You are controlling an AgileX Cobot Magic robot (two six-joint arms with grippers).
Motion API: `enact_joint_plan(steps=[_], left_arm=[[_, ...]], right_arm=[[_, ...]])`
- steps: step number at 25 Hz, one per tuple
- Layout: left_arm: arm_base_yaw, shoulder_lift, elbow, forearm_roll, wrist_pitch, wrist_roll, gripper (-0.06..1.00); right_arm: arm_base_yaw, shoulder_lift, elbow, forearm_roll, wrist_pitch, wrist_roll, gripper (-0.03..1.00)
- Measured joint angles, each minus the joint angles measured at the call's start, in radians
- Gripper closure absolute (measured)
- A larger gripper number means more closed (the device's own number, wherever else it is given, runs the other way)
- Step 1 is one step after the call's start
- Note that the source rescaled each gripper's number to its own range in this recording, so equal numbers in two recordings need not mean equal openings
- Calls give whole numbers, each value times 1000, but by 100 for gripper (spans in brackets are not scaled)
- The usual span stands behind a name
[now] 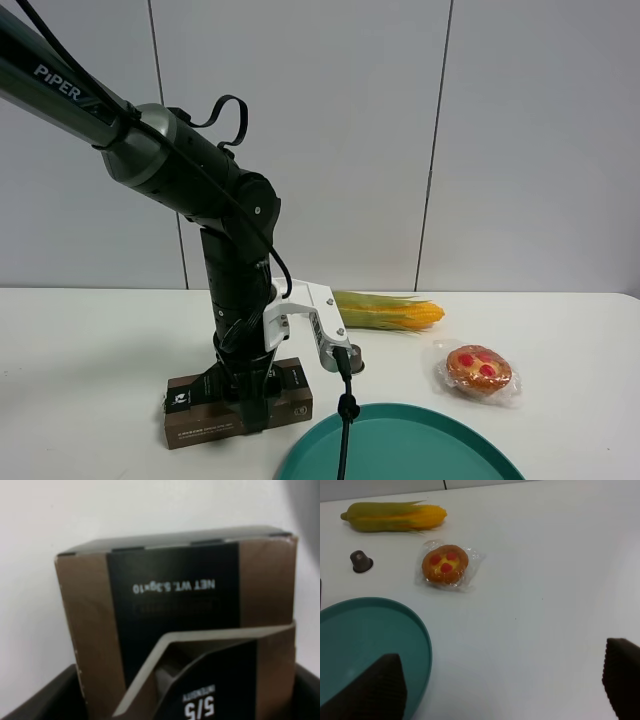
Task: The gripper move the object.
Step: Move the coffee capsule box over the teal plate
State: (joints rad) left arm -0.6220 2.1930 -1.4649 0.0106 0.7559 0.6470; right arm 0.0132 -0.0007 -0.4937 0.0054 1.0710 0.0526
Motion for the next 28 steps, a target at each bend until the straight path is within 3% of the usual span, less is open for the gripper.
enact_joint_plan(steps=[8,14,28], left_arm=[[0,0,0,0,1,-4,68],[0,0,0,0,4,-5,92],[0,-78,0,46,78,9,93]], right_arm=[[0,0,0,0,0,0,-3],[0,0,0,0,0,0,-3],[0,0,0,0,0,0,-3]])
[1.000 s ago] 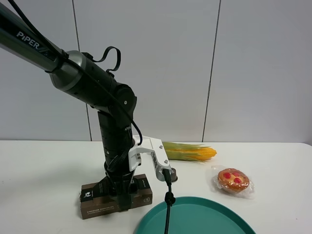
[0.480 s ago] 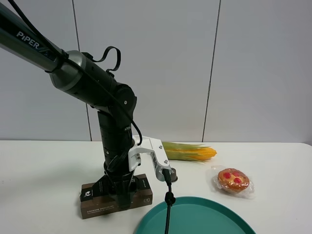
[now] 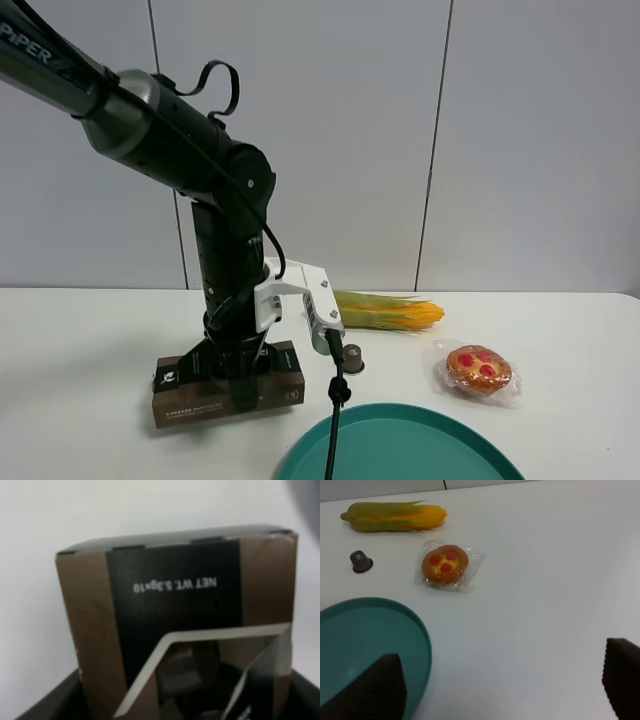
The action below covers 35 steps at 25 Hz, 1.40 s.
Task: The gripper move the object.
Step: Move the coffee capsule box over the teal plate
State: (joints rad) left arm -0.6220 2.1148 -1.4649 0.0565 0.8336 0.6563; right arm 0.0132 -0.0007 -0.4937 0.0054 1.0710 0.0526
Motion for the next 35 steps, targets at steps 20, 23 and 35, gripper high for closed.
enact_joint_plan(steps=[20,23,35], left_arm=[[-246,-97,-140,-154,132,106,93],[-255,-35,-140,-135,70,84,93],[-262,132,-299,-80,151,76,94]], right_arm=[[0,0,0,0,0,0,-3],[0,0,0,0,0,0,-3],[0,0,0,0,0,0,-3]])
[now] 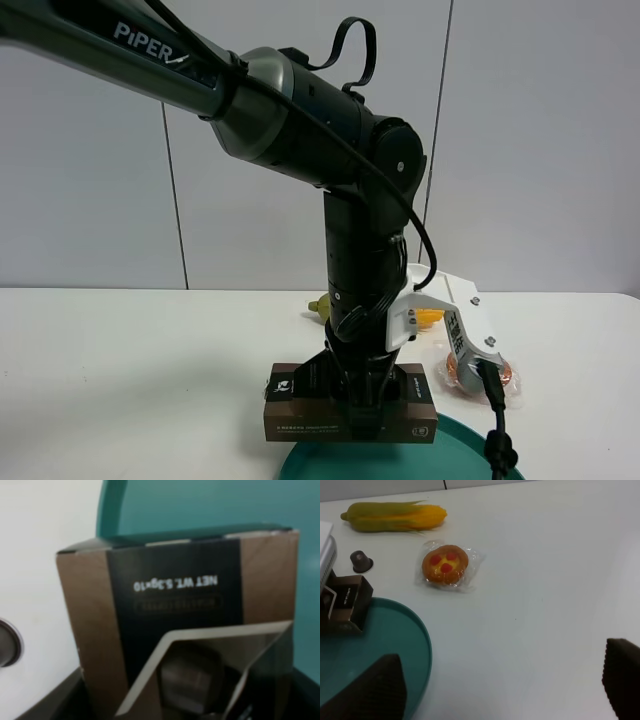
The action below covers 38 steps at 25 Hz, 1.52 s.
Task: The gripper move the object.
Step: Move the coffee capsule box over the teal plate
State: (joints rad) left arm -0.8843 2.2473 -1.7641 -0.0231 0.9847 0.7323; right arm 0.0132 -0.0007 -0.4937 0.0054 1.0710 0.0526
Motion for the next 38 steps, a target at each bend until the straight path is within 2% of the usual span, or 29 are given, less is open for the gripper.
enact_joint_plan(steps=[4,7,18,29,38], left_arm=[[-7,0,-1,-68,9,43,94],[-7,1,-1,-91,-22,64,94],[-15,68,-3,-96,-107,76,94],[-15,69,-3,-90,-110,76,94],[-17,69,-3,-90,-109,39,94]], right_arm=[[0,0,0,0,0,0,-3],[0,0,0,0,0,0,-3],[0,0,0,0,0,0,-3],[0,0,0,0,0,0,-3],[0,0,0,0,0,0,-3]])
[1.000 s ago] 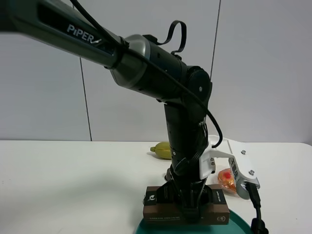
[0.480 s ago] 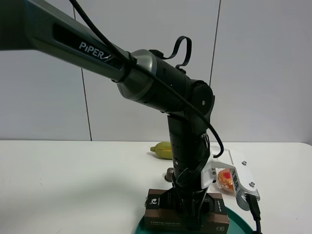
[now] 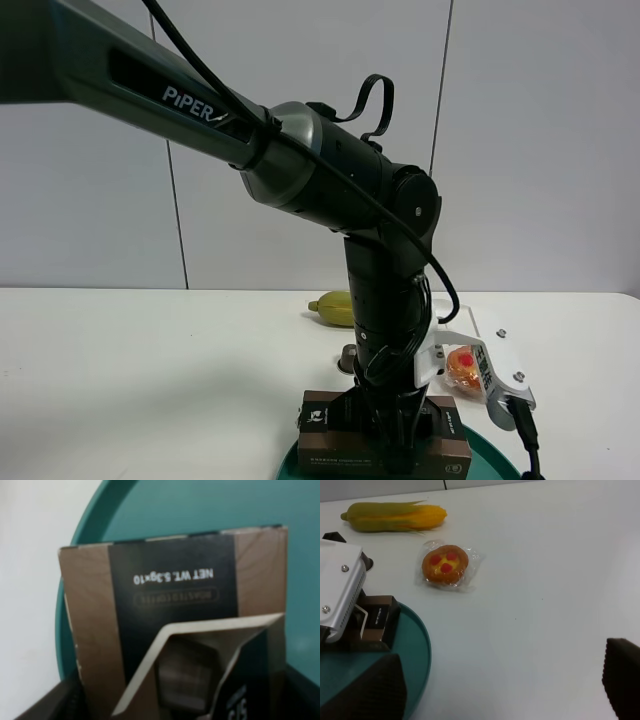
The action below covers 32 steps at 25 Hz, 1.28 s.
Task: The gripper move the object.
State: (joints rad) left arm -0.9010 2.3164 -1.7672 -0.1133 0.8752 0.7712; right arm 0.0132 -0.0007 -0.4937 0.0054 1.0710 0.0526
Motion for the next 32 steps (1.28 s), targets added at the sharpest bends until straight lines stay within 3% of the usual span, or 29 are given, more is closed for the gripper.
enact_joint_plan(steps=[11,15,18,25,32], left_arm=[[0,-1,-19,-2,38,-5,74],[-10,-5,-23,1,38,-5,43],[-19,-6,-23,9,34,-5,28],[-24,-93,-23,107,99,-49,25],[-9,-265,-23,293,258,-215,25]], right_arm=[[0,0,0,0,0,0,-3],[0,0,0,0,0,0,-3],[0,0,0,0,0,0,-3],[0,0,0,0,0,0,-3],[0,0,0,0,0,0,-3]])
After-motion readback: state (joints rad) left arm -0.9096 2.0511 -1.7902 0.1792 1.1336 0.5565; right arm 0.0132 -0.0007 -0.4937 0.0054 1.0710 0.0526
